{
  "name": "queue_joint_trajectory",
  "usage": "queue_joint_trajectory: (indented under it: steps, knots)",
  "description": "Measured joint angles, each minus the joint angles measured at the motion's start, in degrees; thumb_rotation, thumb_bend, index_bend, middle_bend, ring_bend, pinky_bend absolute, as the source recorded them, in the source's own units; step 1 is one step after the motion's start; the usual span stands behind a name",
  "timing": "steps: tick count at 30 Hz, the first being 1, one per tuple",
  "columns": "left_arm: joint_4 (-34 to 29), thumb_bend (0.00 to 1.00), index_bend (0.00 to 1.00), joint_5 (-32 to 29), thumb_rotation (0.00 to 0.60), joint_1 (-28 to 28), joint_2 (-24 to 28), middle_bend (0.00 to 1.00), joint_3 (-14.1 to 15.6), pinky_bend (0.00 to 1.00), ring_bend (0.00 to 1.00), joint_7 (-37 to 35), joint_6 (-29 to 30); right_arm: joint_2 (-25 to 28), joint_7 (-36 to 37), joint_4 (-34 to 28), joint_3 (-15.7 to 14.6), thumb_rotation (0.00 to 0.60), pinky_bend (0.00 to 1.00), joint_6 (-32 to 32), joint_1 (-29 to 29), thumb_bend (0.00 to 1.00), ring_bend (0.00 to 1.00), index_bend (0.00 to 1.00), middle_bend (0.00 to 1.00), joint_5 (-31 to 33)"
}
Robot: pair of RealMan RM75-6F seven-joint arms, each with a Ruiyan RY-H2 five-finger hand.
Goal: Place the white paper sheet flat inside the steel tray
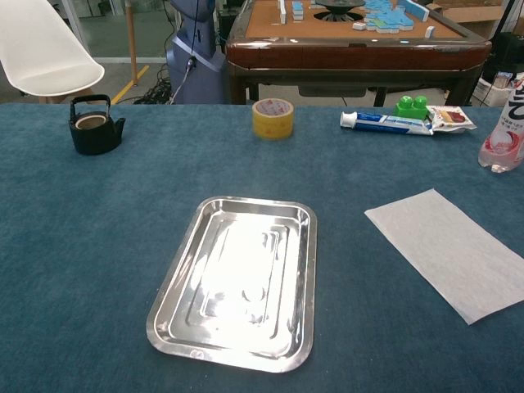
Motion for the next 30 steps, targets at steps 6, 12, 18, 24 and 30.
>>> queue_joint_trajectory:
  steps: [6, 12, 18, 24, 30]
  knots:
    - [0.54, 0.24, 0.25, -0.3, 0.6, -0.18, -0.23, 0.35, -0.02, 0.56, 0.35, -0.19, -0.48, -0.15, 0.11, 0.31, 0.12, 0.6, 0.56, -0.36, 0.06, 0.0, 0.37, 0.52, 0.46, 0.5]
    - [0.42, 0.24, 0.25, -0.56, 0.6, -0.01, 0.04, 0.35, -0.05, 0.56, 0.35, -0.27, -0.36, -0.37, 0.25, 0.42, 0.15, 0.6, 0.64, -0.63, 0.21, 0.0, 0.42, 0.52, 0.52, 0.65]
    - [0.44, 0.24, 0.25, -0.66, 0.6, 0.15, 0.31, 0.35, -0.15, 0.56, 0.35, -0.5, -0.09, -1.02, -0.53, -0.08, -0.22, 0.6, 0.89, -0.3, 0.32, 0.0, 0.7, 0.52, 0.81, -0.52]
    - [0.36, 0.24, 0.25, -0.07, 0.6, 0.42, 0.38, 0.35, -0.3, 0.56, 0.35, -0.67, 1.09, -1.52, -1.57, -0.35, -1.07, 0.6, 1.0, -1.75, 1.43, 0.0, 0.93, 0.52, 1.0, -2.38]
    - [0.36, 0.24, 0.25, 0.01, 0.6, 0.46, 0.59, 0.35, -0.11, 0.56, 0.35, -0.85, 0.78, -1.75, -1.93, -0.53, -2.31, 0.6, 1.0, -5.2, 3.14, 0.0, 1.0, 0.52, 1.0, -3.66]
